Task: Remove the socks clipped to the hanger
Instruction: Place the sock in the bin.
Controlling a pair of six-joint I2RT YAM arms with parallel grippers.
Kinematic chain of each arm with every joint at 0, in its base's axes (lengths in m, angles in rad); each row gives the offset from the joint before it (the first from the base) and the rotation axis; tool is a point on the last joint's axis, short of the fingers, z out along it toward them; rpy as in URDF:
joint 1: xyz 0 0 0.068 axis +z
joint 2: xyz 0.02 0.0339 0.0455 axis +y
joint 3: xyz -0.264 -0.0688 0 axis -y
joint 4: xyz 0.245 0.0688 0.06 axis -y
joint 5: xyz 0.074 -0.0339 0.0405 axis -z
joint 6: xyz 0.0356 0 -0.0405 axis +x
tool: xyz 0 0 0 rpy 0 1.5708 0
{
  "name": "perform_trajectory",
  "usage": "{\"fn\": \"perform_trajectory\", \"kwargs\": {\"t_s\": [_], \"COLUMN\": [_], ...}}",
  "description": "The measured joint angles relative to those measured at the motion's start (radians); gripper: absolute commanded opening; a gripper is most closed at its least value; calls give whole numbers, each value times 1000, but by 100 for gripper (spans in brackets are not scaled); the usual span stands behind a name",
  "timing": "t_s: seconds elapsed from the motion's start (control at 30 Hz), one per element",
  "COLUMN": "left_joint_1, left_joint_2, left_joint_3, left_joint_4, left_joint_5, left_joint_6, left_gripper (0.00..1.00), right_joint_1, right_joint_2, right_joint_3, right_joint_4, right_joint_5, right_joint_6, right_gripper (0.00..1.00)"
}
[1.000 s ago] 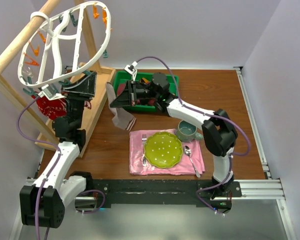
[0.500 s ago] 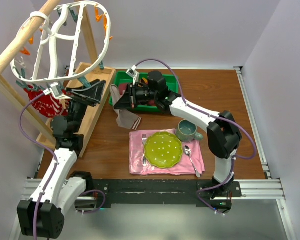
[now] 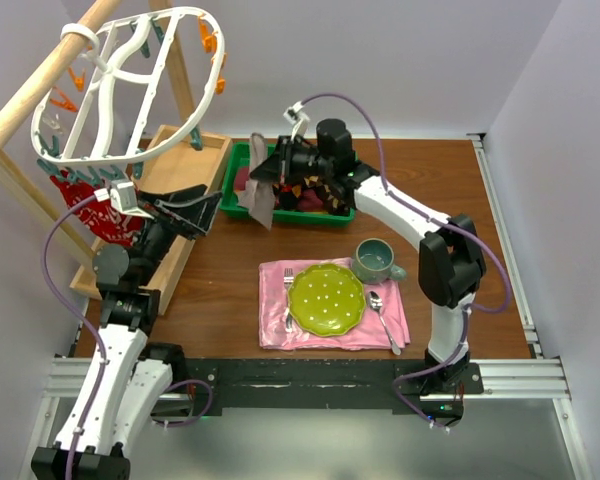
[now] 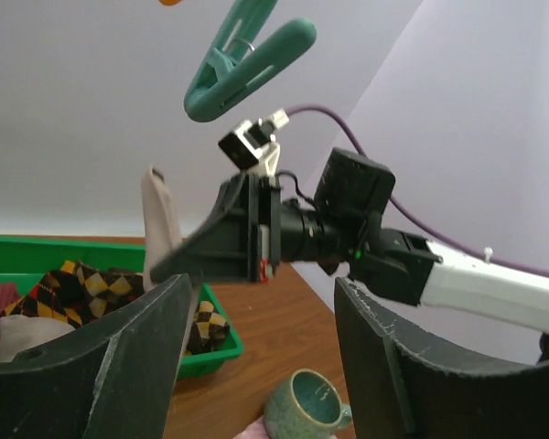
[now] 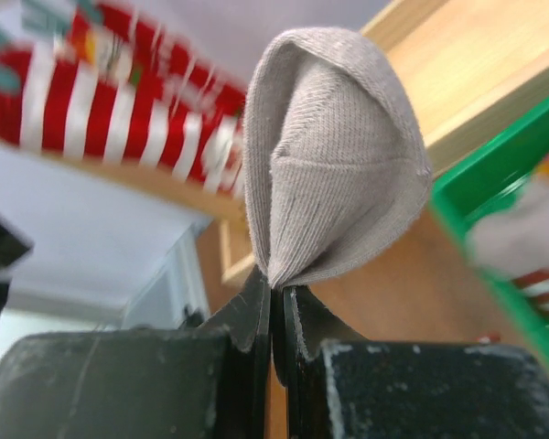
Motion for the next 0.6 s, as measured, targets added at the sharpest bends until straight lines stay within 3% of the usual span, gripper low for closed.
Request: {"fn": "perform_trajectory", "kwargs": {"t_s": [0.33,0.6], "left_joint_1": [0,0], "left_joint_2": [-149,-165], "left_joint_3": [0,0], "left_joint_4": [-185,-285], "left_joint_5": [57,74], "left_joint_6": [46,65], "left_gripper": [69,69], "right_joint_1": [-107,-91], "right_joint_2": [231,389], "right_joint_3": [359,354], "right_joint_4": [37,93], "right_joint_5": [156,233], "right_joint_6": [5,-3], "right_gripper": [0,0]}}
